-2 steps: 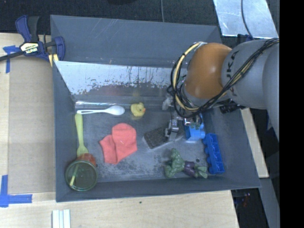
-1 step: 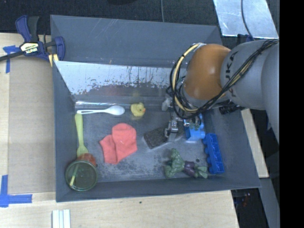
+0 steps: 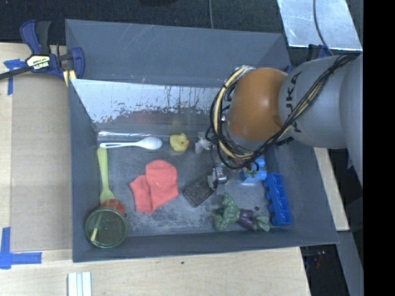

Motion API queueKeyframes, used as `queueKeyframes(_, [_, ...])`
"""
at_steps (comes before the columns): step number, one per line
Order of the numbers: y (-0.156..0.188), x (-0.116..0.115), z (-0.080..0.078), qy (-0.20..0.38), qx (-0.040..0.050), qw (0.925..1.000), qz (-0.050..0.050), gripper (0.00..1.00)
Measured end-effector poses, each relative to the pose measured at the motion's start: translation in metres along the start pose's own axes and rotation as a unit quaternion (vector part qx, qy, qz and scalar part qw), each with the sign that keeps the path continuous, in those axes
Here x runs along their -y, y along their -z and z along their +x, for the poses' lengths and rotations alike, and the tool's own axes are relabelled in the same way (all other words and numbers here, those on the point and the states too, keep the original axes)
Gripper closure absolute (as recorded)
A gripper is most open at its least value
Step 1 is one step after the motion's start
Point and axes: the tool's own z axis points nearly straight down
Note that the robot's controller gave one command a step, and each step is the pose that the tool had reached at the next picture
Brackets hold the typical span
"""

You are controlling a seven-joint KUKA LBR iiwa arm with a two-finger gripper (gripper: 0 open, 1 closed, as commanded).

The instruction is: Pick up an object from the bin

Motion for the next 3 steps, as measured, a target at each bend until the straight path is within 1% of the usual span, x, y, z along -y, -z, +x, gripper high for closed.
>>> queueKeyframes(1, [0.004,-0.028,0.010,-0.044,0.0007,0.9990,0.001,0.00])
queueKeyframes(2, [0.002,-0.054,-0.006,-0.063,-0.0015,0.9980,0.001,0.00])
queueKeyframes(3, [0.030,-0.049,0.003,-0.023,0.0016,0.9997,0.001,0.00])
